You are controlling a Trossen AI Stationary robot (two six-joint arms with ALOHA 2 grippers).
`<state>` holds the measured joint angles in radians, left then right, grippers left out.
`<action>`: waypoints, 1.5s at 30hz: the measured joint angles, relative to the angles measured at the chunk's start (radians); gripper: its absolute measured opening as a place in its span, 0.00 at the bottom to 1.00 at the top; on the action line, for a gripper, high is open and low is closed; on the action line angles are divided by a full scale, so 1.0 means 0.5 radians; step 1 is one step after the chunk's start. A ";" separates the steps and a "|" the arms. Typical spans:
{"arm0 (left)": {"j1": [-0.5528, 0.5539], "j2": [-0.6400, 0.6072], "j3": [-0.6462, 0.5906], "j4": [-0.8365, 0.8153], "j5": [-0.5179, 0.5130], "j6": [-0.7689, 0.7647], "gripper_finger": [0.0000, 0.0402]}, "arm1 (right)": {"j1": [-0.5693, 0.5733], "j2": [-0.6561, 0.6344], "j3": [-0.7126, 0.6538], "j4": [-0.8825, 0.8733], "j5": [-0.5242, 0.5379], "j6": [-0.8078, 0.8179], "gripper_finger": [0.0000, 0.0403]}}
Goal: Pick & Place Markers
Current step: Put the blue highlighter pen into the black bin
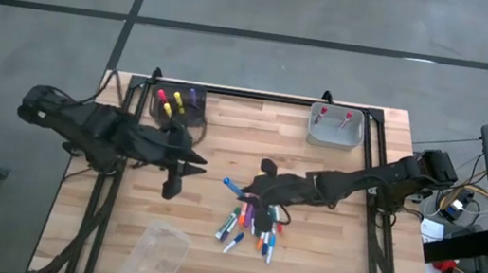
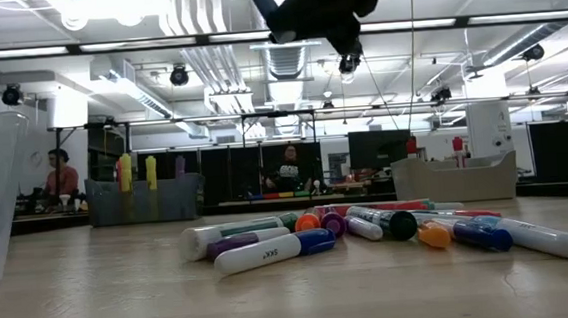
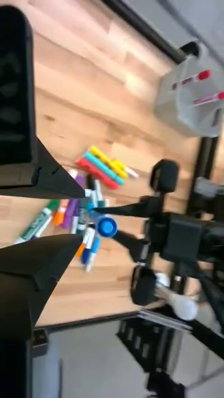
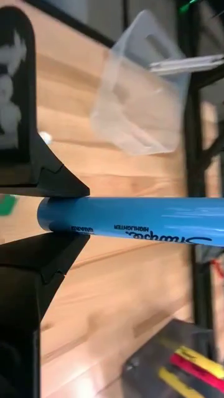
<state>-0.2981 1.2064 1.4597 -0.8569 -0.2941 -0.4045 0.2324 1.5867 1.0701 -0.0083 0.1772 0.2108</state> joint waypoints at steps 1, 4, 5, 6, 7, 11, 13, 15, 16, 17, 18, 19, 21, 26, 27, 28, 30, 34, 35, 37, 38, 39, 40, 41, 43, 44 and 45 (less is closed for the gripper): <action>0.001 0.038 0.032 -0.021 0.023 -0.010 0.23 | 0.000 0.000 0.026 -0.068 0.000 -0.002 0.19; 0.016 0.131 0.117 -0.031 0.129 -0.060 0.23 | 0.000 0.000 0.112 -0.286 -0.006 -0.015 0.18; 0.020 0.158 0.136 -0.028 0.171 -0.069 0.23 | 0.000 0.000 0.148 -0.374 -0.006 -0.018 0.18; 0.022 0.187 0.153 -0.034 0.207 -0.074 0.23 | 0.001 0.000 0.184 -0.463 -0.006 -0.018 0.19; 0.027 0.214 0.166 -0.033 0.228 -0.079 0.23 | 0.000 0.000 0.216 -0.544 -0.006 -0.018 0.19; 0.035 0.302 0.194 -0.034 0.237 -0.059 0.23 | 0.001 0.000 0.282 -0.650 -0.005 -0.035 0.19; 0.045 0.336 0.195 -0.032 0.222 -0.032 0.23 | 0.001 0.001 0.306 -0.665 -0.006 -0.057 0.18; 0.061 0.376 0.190 -0.032 0.223 -0.030 0.23 | 0.001 0.001 0.321 -0.670 -0.006 -0.061 0.19; 0.069 0.396 0.187 -0.032 0.223 -0.024 0.23 | 0.000 0.001 0.328 -0.676 -0.006 -0.060 0.19; 0.075 0.416 0.187 -0.033 0.223 -0.016 0.23 | 0.001 0.001 0.331 -0.680 -0.006 -0.061 0.19; 0.080 0.431 0.188 -0.031 0.223 -0.005 0.23 | 0.001 0.001 0.332 -0.688 -0.006 -0.061 0.19; 0.085 0.442 0.188 -0.032 0.223 0.010 0.23 | 0.001 0.001 0.332 -0.693 -0.006 -0.061 0.19; 0.099 0.457 0.198 -0.016 0.227 0.032 0.23 | 0.001 0.001 0.332 -0.698 -0.007 -0.061 0.18; 0.156 0.464 0.199 0.027 0.253 0.053 0.23 | 0.001 0.002 0.329 -0.711 -0.006 -0.052 0.18; 0.169 0.469 0.199 0.027 0.263 0.053 0.23 | 0.001 0.002 0.329 -0.710 -0.005 -0.052 0.19; 0.184 0.470 0.199 0.028 0.287 0.053 0.23 | 0.000 0.002 0.329 -0.710 -0.006 -0.053 0.18; 0.200 0.475 0.189 0.051 0.350 0.054 0.23 | 0.000 0.002 0.328 -0.711 -0.006 -0.054 0.18; 0.210 0.504 0.183 0.105 0.440 0.071 0.23 | 0.002 0.004 0.327 -0.722 -0.013 -0.063 0.19; 0.211 0.507 0.183 0.111 0.454 0.071 0.23 | 0.003 0.004 0.326 -0.723 -0.014 -0.063 0.19; 0.211 0.513 0.183 0.110 0.467 0.071 0.23 | 0.003 0.004 0.326 -0.726 -0.014 -0.062 0.19; 0.211 0.512 0.183 0.105 0.471 0.070 0.23 | 0.003 0.004 0.326 -0.727 -0.014 -0.062 0.19; 0.211 0.505 0.183 0.100 0.483 0.066 0.23 | 0.003 0.004 0.326 -0.729 -0.014 -0.063 0.18; 0.213 0.499 0.182 0.091 0.491 0.066 0.23 | 0.003 0.004 0.326 -0.729 -0.013 -0.063 0.18; 0.214 0.490 0.182 0.086 0.503 0.066 0.23 | 0.003 0.004 0.326 -0.728 -0.013 -0.061 0.18; 0.213 0.467 0.188 0.045 0.517 0.062 0.23 | 0.001 0.004 0.326 -0.735 -0.006 -0.055 0.18; 0.214 0.458 0.196 0.038 0.518 0.056 0.23 | 0.001 0.004 0.326 -0.742 -0.003 -0.053 0.18; 0.214 0.447 0.201 0.043 0.519 0.056 0.23 | 0.000 0.004 0.326 -0.746 0.001 -0.053 0.18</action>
<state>-0.1913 1.4300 1.5602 -0.8352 -0.0348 -0.3763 0.2325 1.5887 1.2331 -0.3813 0.1776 0.1844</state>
